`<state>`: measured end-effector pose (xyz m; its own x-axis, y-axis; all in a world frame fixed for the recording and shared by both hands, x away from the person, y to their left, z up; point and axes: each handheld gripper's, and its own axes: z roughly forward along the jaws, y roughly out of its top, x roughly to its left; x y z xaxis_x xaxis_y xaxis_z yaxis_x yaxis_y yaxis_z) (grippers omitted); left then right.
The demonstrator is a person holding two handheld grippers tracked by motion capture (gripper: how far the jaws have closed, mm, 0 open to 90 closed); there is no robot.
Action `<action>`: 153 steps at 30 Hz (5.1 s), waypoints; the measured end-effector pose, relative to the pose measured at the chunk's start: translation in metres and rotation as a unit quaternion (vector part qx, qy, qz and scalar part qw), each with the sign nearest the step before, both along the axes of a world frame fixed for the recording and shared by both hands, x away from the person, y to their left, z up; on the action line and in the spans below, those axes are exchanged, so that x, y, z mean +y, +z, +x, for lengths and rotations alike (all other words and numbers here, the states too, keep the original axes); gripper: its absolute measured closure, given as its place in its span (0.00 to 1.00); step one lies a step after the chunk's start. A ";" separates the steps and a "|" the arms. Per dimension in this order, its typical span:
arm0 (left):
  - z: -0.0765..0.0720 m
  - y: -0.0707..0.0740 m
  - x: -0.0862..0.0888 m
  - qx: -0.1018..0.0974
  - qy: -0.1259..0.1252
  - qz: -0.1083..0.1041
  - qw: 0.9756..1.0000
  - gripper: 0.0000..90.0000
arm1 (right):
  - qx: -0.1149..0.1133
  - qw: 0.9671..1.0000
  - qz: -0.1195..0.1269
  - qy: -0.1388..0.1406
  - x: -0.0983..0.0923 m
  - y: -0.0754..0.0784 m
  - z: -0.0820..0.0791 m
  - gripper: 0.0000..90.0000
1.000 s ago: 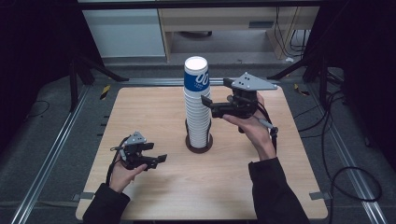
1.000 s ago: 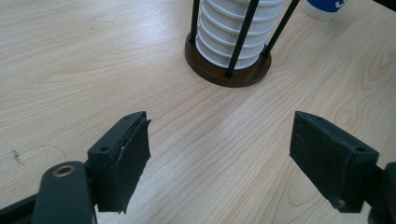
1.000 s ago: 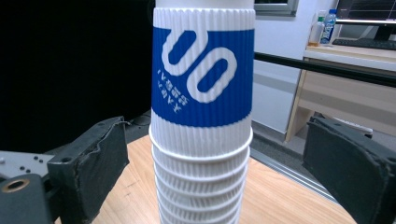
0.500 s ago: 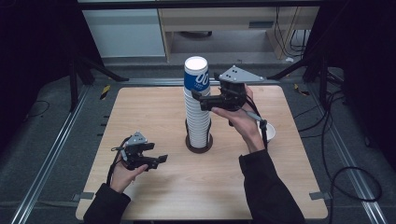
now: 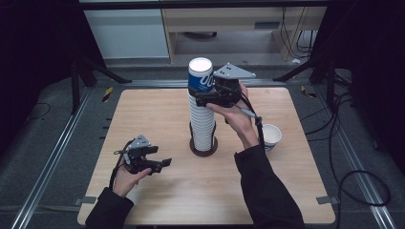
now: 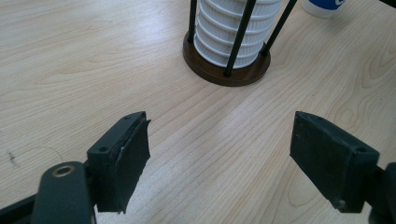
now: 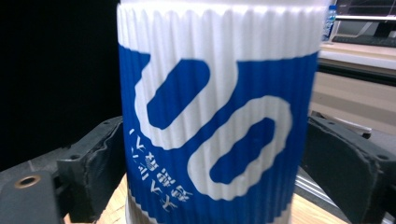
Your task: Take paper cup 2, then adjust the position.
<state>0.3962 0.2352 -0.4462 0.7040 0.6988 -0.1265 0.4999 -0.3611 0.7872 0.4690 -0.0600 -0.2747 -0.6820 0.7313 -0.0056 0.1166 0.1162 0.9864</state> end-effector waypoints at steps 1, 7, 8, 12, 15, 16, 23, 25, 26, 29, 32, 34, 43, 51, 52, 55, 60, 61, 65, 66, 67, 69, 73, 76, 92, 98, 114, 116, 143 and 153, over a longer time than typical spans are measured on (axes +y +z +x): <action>0.000 0.000 0.000 0.000 -0.001 -0.001 1.000 0.21 | -0.002 1.000 -0.001 -0.001 0.002 -0.001 0.001 0.14; 0.000 0.001 0.001 0.000 0.000 -0.003 1.000 0.21 | 0.000 1.000 -0.005 0.002 0.005 -0.001 0.001 0.21; 0.000 0.001 0.001 0.001 0.000 -0.002 1.000 0.21 | 0.000 1.000 -0.006 0.003 0.005 -0.001 0.001 0.21; 0.000 0.001 0.000 0.001 0.000 -0.001 1.000 0.21 | -0.001 1.000 -0.010 0.005 0.004 0.001 0.001 0.21; 0.000 0.001 0.000 0.001 -0.001 -0.001 1.000 0.21 | -0.008 1.000 -0.004 0.006 0.003 0.008 -0.001 0.21; 0.000 0.001 0.000 0.001 -0.001 -0.001 1.000 0.21 | -0.008 1.000 -0.004 0.006 0.003 0.008 -0.001 0.21; 0.000 0.001 0.001 0.001 0.000 -0.001 1.000 0.21 | -0.018 1.000 -0.003 0.009 0.001 0.022 -0.004 0.23; 0.000 0.001 0.001 0.001 0.001 -0.002 1.000 0.21 | -0.019 1.000 0.002 0.010 -0.001 0.028 -0.004 0.23; 0.000 0.001 0.001 0.001 0.001 -0.001 1.000 0.21 | -0.020 1.000 0.003 0.009 -0.001 0.030 -0.005 0.23; -0.001 0.001 0.001 0.000 0.001 -0.001 1.000 0.21 | -0.027 1.000 0.007 0.005 -0.002 0.035 -0.006 0.23; 0.000 0.001 0.001 0.000 0.001 -0.002 1.000 0.21 | -0.032 0.999 0.013 0.006 -0.003 0.040 -0.007 0.23; 0.000 0.001 0.002 0.000 0.001 -0.002 1.000 0.21 | -0.037 0.999 0.017 0.006 -0.003 0.045 -0.009 0.23; -0.001 0.002 0.002 -0.002 0.002 -0.003 1.000 0.21 | -0.061 0.998 0.024 0.004 -0.007 0.065 -0.016 0.23; -0.001 0.004 0.003 -0.003 0.005 -0.007 1.000 0.21 | -0.069 0.997 0.023 0.001 -0.022 0.071 -0.026 0.23; -0.001 0.004 0.003 -0.004 0.004 -0.007 1.000 0.21 | -0.071 0.997 0.023 0.000 -0.025 0.071 -0.028 0.23; -0.002 0.006 0.005 -0.006 0.005 -0.011 1.000 0.22 | -0.072 0.997 0.019 -0.002 -0.038 0.068 -0.036 0.23; -0.002 0.006 0.005 -0.007 0.005 -0.011 1.000 0.22 | -0.067 0.998 0.012 -0.007 -0.057 0.054 -0.048 0.23; -0.002 0.006 0.005 -0.006 0.004 -0.012 1.000 0.22 | -0.065 0.998 0.013 -0.009 -0.061 0.051 -0.050 0.23; -0.003 0.007 0.004 -0.007 0.003 -0.011 1.000 0.22 | -0.057 0.998 0.008 -0.013 -0.072 0.040 -0.055 0.23; -0.003 0.007 0.004 -0.008 0.003 -0.010 1.000 0.22 | -0.054 0.998 0.007 -0.015 -0.076 0.036 -0.056 0.23; -0.003 0.008 0.004 -0.008 0.002 -0.010 1.000 0.22 | -0.049 0.999 0.004 -0.016 -0.081 0.028 -0.059 0.23; -0.003 0.008 0.004 -0.008 0.002 -0.010 1.000 0.22 | -0.042 0.999 0.001 -0.018 -0.086 0.020 -0.061 0.23; -0.004 0.008 0.003 -0.008 0.000 -0.009 1.000 0.22 | -0.029 0.999 -0.003 -0.015 -0.094 0.003 -0.065 0.23; -0.004 0.009 0.002 -0.009 -0.002 -0.008 1.000 0.22 | -0.027 1.000 -0.005 -0.014 -0.096 -0.003 -0.066 0.23; -0.007 0.011 0.002 -0.009 -0.011 -0.013 1.000 0.22 | 0.021 0.999 -0.036 0.001 -0.103 -0.058 -0.069 0.23; -0.006 0.010 0.001 -0.004 -0.017 -0.010 1.000 0.22 | 0.045 0.998 -0.046 0.016 -0.105 -0.082 -0.072 0.23; -0.012 0.019 -0.002 -0.009 -0.037 -0.014 0.999 0.22 | 0.067 0.990 -0.108 0.055 -0.093 -0.111 -0.080 0.23; -0.013 0.020 -0.003 -0.009 -0.041 -0.014 0.999 0.22 | 0.068 0.989 -0.116 0.060 -0.090 -0.115 -0.080 0.23; -0.029 0.026 -0.029 -0.013 -0.116 -0.007 0.993 0.22 | 0.089 0.952 -0.209 0.203 -0.034 -0.159 -0.087 0.23; -0.034 0.025 -0.040 -0.008 -0.140 -0.007 0.990 0.21 | 0.091 0.940 -0.224 0.242 -0.013 -0.170 -0.089 0.23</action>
<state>0.3626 0.1955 -0.4209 0.8718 0.4744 -0.1223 0.3694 -0.4726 0.8001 0.3802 -0.0728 -0.4446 -0.9537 0.2867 -0.0904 0.1044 0.5979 0.7948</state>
